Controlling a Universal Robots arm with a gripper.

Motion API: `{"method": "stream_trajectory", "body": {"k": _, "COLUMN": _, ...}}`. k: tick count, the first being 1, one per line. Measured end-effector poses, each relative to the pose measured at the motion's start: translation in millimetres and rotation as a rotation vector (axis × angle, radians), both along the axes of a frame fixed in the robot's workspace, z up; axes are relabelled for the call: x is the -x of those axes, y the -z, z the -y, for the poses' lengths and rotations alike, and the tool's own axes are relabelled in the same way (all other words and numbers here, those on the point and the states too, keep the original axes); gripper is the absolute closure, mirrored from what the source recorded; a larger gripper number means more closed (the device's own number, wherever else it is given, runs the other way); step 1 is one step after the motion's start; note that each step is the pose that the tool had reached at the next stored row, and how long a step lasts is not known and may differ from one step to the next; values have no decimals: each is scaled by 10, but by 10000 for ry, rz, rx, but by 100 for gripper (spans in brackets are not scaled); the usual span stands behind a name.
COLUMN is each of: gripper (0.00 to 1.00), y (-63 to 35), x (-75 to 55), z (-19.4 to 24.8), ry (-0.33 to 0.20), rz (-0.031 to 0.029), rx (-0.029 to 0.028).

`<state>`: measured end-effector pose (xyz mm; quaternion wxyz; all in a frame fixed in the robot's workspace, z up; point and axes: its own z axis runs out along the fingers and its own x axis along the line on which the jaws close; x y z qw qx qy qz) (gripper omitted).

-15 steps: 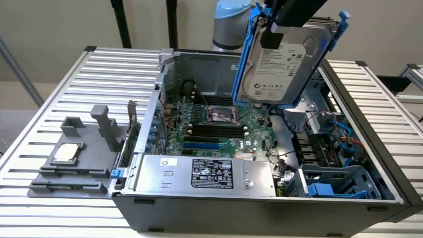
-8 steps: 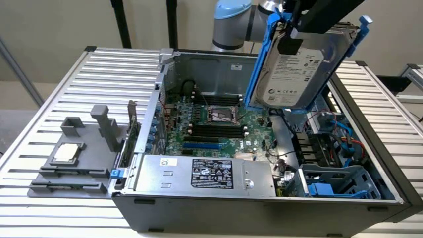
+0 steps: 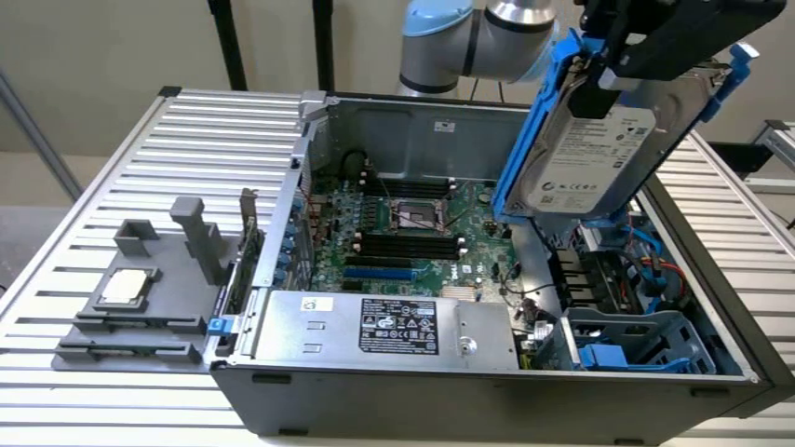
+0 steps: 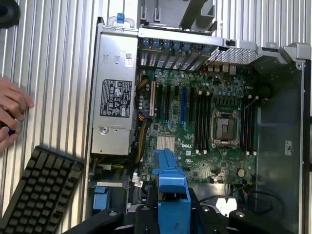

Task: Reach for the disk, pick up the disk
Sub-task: 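Pick up the disk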

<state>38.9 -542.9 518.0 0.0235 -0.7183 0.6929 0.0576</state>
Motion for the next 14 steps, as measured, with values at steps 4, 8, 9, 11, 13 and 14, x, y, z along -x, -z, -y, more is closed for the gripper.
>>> {"method": "stream_trajectory", "body": {"k": 4, "gripper": 67, "y": 0, "x": -126, "z": 84, "ry": 0, "rz": 0, "rx": 1}}
{"method": "stream_trajectory", "body": {"k": 8, "gripper": 67, "y": 0, "x": -249, "z": 171, "ry": 1, "rz": 0, "rx": 0}}
{"method": "stream_trajectory", "body": {"k": 9, "gripper": 67, "y": 0, "x": -280, "z": 192, "ry": 0, "rz": 0, "rx": 0}}
{"method": "stream_trajectory", "body": {"k": 11, "gripper": 67, "y": 0, "x": -341, "z": 236, "ry": 0, "rz": 0, "rx": 1}}
{"method": "stream_trajectory", "body": {"k": 13, "gripper": 67, "y": 0, "x": -400, "z": 280, "ry": 0, "rz": 0, "rx": 1}}
{"method": "stream_trajectory", "body": {"k": 14, "gripper": 67, "y": 0, "x": -427, "z": 301, "ry": 0, "rz": 0, "rx": 1}}
